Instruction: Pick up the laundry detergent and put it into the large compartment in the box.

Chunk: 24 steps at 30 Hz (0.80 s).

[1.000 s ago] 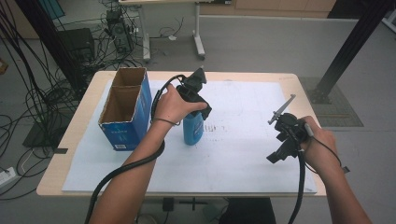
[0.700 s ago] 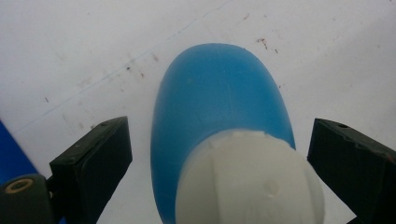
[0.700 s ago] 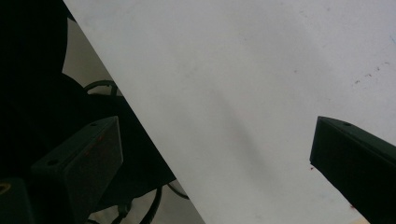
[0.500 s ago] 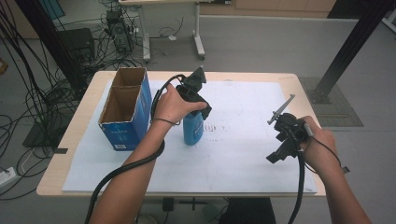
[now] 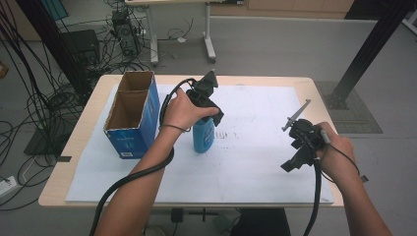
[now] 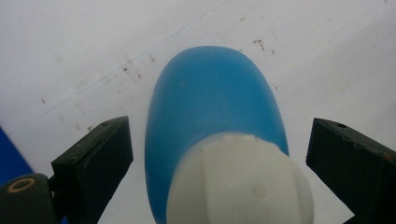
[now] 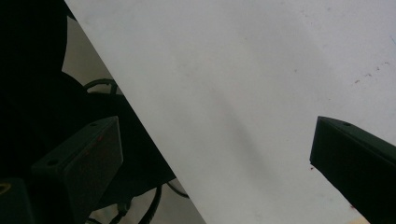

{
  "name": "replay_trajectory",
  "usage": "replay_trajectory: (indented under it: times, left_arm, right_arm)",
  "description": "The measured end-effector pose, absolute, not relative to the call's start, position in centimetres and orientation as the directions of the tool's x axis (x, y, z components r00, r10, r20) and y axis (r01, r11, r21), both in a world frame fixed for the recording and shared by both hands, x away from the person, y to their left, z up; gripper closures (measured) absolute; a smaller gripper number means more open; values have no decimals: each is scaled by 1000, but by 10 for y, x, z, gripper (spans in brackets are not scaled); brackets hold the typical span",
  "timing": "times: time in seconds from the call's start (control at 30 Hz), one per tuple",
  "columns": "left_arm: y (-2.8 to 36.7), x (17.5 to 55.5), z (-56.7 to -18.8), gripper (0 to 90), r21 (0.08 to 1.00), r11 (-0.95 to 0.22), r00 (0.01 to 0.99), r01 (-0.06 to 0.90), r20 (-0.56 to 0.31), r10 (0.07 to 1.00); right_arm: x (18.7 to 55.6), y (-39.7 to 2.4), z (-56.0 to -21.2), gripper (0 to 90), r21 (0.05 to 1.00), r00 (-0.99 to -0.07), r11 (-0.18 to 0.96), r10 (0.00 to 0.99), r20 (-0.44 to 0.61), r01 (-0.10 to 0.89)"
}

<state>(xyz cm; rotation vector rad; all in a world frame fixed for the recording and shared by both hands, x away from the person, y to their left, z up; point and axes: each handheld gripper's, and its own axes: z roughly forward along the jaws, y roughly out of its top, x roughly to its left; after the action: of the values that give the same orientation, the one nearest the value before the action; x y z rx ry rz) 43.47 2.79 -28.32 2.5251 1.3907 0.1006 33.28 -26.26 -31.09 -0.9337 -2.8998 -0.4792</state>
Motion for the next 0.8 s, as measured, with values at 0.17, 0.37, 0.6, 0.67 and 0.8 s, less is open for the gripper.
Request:
replay_trajectory:
  times: [0.17,0.37,0.6,0.67,0.8]
  left_arm:
    - [28,435,-283,75,257,-506,536,824,-61,842]
    - [29,435,-283,75,259,-504,536,824,-64,842]
    - [29,435,-282,77,260,-505,537,823,-66,841]
    - [29,435,-282,80,261,-505,537,823,-64,841]
    - [30,435,-281,88,260,-503,535,824,-65,843]
  right_arm:
    - [333,-263,-311,21,275,-816,769,559,147,577]
    - [333,-263,-311,21,275,-815,769,560,146,577]
    - [333,-264,-310,21,274,-815,769,561,145,577]
    - [333,-263,-310,21,275,-815,769,561,145,577]
    - [333,-263,-311,20,274,-815,769,560,147,578]
